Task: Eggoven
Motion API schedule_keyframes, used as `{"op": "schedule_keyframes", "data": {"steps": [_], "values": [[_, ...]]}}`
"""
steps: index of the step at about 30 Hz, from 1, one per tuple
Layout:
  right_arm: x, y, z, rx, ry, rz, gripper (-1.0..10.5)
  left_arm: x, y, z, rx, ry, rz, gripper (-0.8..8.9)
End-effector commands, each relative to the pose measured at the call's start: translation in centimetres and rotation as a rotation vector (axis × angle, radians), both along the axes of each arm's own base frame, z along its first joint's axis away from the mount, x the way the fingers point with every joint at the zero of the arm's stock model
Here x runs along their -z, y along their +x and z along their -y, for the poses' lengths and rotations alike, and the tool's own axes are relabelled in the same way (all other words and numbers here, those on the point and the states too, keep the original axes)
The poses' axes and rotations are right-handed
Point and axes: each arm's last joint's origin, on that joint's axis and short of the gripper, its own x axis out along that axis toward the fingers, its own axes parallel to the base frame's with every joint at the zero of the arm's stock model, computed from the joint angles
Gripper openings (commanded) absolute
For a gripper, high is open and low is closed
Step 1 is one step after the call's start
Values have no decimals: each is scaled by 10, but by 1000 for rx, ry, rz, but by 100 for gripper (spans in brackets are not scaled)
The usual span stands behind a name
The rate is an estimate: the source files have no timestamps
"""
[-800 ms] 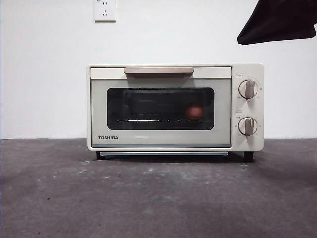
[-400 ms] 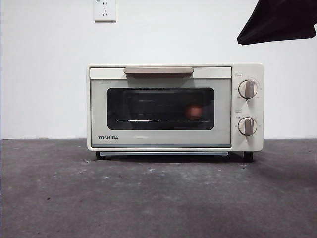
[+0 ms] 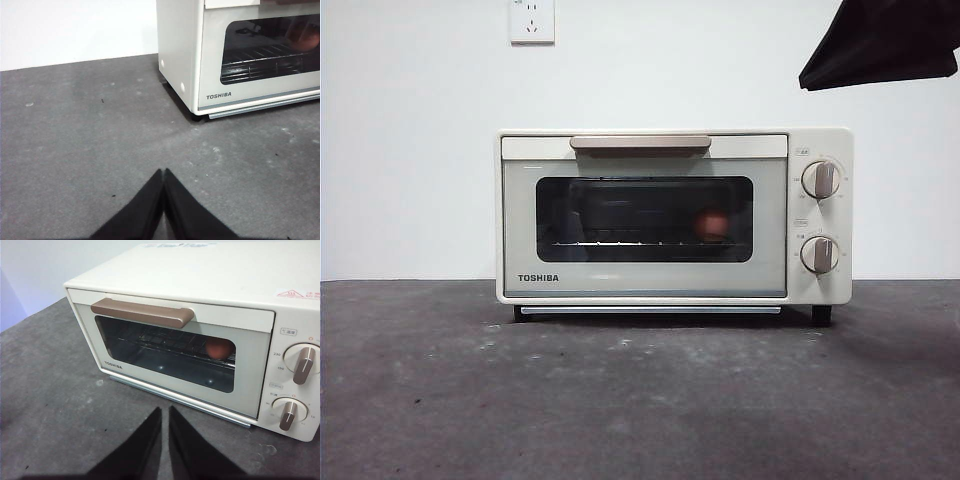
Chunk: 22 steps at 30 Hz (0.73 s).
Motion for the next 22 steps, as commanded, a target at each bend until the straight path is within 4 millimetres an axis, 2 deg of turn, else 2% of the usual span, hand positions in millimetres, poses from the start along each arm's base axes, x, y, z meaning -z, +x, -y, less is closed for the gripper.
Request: {"op": "schedule_keyframes", "data": {"steps": [1,18,22], "values": [[-2,0,-1,-8,1,14,4,9,1,0,-3,-7,-25,8],[-3,-1,-1,-7,-1,14,4,9,1,0,-3,-7,-24,8],[-12,-6,18,82,-21,78,4,9,1,0,-3,-7,-24,8]]}}
